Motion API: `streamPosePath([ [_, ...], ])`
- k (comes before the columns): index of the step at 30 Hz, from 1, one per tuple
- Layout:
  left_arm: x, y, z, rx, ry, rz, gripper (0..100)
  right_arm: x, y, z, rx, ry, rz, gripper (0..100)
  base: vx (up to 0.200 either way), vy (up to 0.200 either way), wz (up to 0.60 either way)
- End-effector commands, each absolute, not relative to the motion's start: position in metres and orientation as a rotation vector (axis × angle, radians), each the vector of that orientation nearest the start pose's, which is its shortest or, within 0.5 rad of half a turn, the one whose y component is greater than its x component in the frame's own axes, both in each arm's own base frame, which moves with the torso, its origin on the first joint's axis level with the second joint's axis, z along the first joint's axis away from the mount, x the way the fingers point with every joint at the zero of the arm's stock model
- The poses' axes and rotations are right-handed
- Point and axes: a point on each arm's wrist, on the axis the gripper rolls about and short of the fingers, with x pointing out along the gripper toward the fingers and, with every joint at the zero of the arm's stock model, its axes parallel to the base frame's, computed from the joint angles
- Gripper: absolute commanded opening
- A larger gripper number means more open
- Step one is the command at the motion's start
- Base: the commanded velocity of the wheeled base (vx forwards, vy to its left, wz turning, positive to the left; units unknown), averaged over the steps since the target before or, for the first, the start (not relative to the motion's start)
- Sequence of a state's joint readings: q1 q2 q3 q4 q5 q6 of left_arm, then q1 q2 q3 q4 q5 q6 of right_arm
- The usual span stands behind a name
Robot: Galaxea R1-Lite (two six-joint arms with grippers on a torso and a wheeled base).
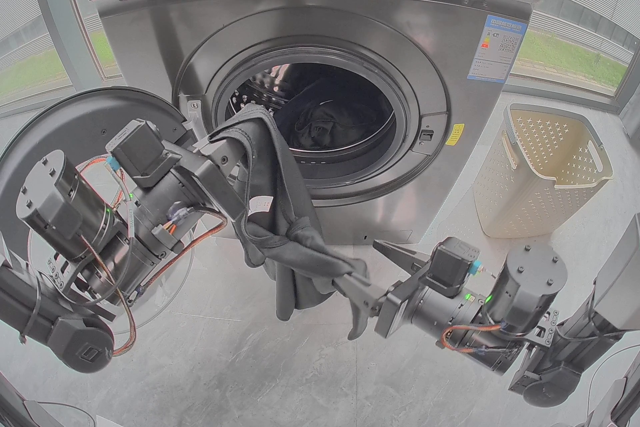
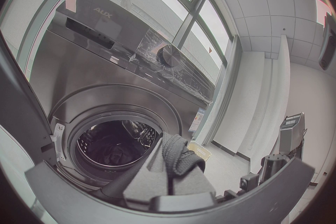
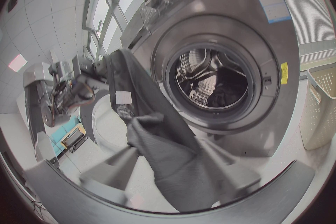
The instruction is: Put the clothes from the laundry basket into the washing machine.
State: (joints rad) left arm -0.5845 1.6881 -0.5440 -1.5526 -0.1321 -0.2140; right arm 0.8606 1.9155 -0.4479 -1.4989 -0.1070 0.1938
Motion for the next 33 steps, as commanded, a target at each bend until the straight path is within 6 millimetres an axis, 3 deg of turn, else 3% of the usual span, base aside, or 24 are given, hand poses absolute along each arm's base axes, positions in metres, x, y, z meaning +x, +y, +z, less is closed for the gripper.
streamPosePath([
  [1,0.225,-0.153,0.21,-0.296,-0.329,-0.748,0,0.191,0.224,0.087,0.135,0.166,0.757,100,0.0,0.0,0.0],
  [15,0.211,-0.151,0.221,-0.301,-0.37,-0.779,0,0.196,0.231,0.03,0.044,0.343,0.743,100,0.0,0.0,0.0],
  [20,0.209,-0.152,0.221,-0.3,-0.368,-0.789,0,0.217,0.238,0.034,0.079,0.285,0.716,100,0.0,0.0,0.0],
  [26,0.206,-0.154,0.221,-0.301,-0.367,-0.804,0,0.247,0.262,0.057,0.149,0.132,0.721,100,0.0,0.0,0.0],
  [33,0.204,-0.152,0.224,-0.306,-0.38,-0.805,0,0.261,0.276,0.059,0.157,0.084,0.729,100,0.0,0.0,0.0],
])
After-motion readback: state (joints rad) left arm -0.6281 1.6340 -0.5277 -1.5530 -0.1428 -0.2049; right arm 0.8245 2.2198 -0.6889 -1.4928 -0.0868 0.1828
